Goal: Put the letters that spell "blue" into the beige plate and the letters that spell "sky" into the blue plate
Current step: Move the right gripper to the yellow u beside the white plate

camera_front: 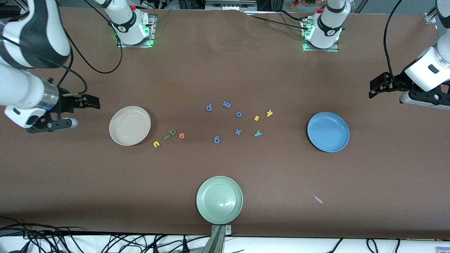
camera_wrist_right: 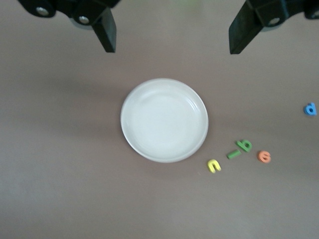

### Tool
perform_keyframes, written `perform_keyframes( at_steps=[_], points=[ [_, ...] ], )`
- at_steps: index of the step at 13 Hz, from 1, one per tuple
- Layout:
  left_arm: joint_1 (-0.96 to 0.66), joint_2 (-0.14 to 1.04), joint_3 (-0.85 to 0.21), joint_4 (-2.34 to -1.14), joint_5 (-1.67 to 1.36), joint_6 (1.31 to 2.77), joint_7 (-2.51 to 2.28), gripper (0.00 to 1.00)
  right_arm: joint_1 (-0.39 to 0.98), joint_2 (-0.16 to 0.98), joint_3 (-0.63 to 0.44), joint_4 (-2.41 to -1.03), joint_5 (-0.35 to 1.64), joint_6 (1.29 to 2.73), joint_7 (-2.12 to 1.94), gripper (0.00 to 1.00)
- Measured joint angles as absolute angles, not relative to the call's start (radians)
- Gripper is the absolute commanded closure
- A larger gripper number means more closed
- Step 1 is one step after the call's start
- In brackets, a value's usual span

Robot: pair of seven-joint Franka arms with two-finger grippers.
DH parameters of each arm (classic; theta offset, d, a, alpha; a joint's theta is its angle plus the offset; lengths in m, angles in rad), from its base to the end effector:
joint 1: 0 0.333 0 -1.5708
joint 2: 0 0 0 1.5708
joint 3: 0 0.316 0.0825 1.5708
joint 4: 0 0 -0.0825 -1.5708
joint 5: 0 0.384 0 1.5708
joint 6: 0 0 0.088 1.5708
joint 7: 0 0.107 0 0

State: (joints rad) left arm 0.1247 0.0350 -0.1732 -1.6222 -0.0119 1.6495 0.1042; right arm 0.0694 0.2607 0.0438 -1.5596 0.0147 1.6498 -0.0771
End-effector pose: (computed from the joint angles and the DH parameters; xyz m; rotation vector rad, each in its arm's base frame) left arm 0.5696 -0.0272 0.5876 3.1145 -0.2366 -0.0104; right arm 0.6183 0.0692 0.4820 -3.0938 -0.2907 0.2659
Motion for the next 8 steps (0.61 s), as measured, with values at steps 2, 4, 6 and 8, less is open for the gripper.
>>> perform_keyframes(
  at_steps=[2,4,6,8],
  points=[
    [0.125,0.035,-0.173,-1.622,-0.012,1.649,0.104,0.0,0.087,0.283,0.053,-1.596,0.015,1.748,-0.077,0.0],
    [0.125,0.035,-0.174,-1.622,-0.012,1.649,0.104,0.0,0.087,0.296,0.07,-1.675,0.015,1.871,-0.077,0.0],
    [0.125,0.035,-0.174,-1.622,-0.012,1.649,0.104,0.0,0.088,0.309,0.073,-1.762,0.015,2.001,-0.077,0.0],
    [0.125,0.035,-0.174,-1.622,-0.012,1.649,0.104,0.0,0.088,0.333,0.074,-1.835,0.012,2.126,-0.082,0.0]
  ],
)
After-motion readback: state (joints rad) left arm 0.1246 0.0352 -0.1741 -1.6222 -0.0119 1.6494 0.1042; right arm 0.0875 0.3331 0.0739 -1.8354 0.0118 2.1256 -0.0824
